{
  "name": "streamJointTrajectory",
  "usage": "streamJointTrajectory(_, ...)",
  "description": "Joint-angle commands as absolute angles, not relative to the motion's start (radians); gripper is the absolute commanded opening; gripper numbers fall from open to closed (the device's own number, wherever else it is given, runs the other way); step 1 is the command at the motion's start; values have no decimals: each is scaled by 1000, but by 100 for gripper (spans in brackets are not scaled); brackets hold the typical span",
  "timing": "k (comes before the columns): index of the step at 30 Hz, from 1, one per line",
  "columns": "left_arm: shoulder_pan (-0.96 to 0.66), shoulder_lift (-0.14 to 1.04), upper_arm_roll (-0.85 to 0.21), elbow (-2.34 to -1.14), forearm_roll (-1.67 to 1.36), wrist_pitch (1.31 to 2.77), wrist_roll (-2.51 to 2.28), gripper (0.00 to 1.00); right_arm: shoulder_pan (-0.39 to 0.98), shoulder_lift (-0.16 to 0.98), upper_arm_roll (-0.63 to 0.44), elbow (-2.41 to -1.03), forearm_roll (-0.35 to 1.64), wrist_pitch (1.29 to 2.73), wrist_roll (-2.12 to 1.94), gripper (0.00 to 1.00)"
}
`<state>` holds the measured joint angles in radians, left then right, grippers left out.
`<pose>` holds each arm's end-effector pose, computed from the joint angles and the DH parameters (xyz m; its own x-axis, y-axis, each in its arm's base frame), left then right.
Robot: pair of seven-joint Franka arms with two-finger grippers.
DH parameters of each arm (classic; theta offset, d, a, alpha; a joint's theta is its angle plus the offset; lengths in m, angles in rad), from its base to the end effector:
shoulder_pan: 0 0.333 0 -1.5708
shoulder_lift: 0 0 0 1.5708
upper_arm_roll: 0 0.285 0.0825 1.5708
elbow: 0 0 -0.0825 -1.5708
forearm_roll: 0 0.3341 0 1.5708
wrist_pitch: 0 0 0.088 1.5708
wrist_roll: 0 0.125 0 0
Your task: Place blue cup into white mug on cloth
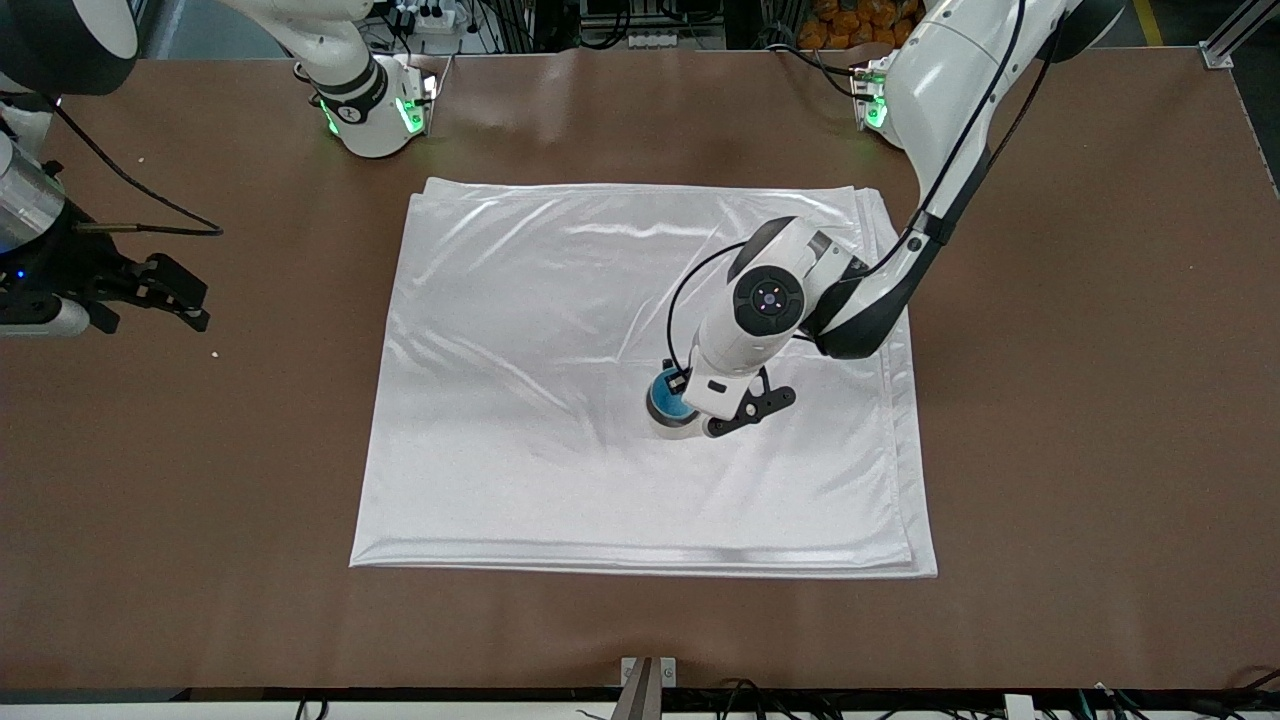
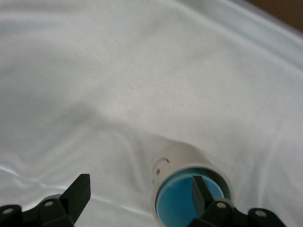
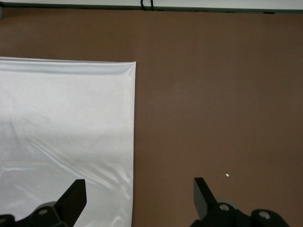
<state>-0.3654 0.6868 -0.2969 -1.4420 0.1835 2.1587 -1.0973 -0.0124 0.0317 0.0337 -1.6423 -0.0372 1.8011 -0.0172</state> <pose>0.5505 -0.3731 0.2861 0.9182 0.3960 0.0030 0.3949 -0.9162 0.0678 0.5354 0.0074 0.5501 0.9909 0.0466 0.1260 0.0421 -0.9984 0.0381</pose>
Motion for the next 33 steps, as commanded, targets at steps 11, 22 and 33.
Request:
streamJointTrajectory(11, -197, 591, -143, -1450, 209, 2117, -727, 100, 71, 21, -63, -1652, -15, 1809, -78, 100)
streamJointTrajectory(22, -54, 560, -149, -1462, 198, 2105, -508, 100, 64, 20, -54, -1652, -8, 1801, -83, 100)
streamJointTrajectory(33, -41, 541, -150, -1479, 198, 2100, -499, 100, 64, 18, -44, -1644, -6, 1786, -80, 100)
